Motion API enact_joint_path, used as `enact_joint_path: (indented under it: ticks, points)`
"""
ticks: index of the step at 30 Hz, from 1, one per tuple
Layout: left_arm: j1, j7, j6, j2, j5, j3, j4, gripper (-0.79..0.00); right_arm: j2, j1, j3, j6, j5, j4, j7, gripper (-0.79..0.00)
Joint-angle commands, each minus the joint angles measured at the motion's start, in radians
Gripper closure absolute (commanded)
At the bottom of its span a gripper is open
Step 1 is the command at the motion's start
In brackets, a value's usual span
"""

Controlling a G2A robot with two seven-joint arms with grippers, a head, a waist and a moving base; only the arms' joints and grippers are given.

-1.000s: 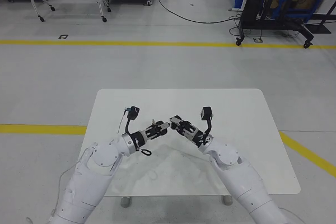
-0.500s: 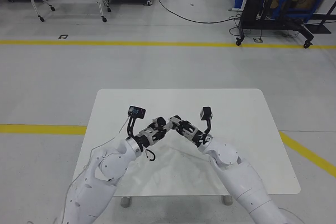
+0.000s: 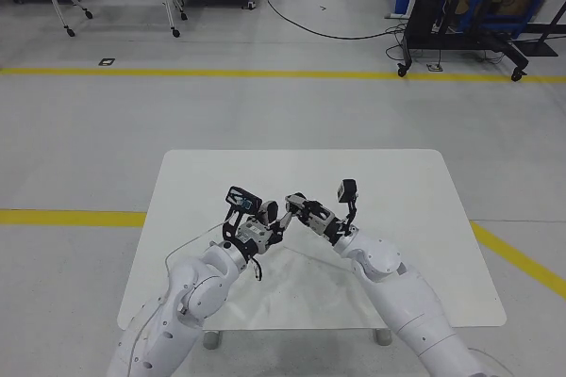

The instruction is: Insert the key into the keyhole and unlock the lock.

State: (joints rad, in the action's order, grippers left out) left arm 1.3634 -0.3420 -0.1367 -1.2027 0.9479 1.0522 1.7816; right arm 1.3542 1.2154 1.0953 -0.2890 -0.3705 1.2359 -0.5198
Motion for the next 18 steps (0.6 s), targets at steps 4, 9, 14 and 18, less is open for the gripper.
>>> enact_joint_path:
  ticks: [4, 9, 14, 18]
  points:
    - [-0.003, -0.004, 0.000, -0.001, 0.008, 0.000, -0.002, -0.292, 0.001, -0.004, -0.002, 0.011, -0.022, -0.006, -0.026, 0.000]
    - [-0.005, -0.002, 0.009, -0.001, 0.074, -0.006, -0.003, -0.286, 0.002, -0.007, -0.002, 0.021, -0.026, -0.008, -0.031, 0.000]
    - [-0.003, 0.010, 0.026, -0.003, 0.138, -0.020, -0.007, -0.265, 0.003, -0.007, -0.002, 0.024, -0.033, -0.008, -0.038, 0.000]
    - [-0.004, 0.011, 0.033, -0.005, 0.150, -0.021, -0.009, -0.237, 0.003, -0.007, 0.000, 0.024, -0.038, -0.009, -0.043, 0.000]
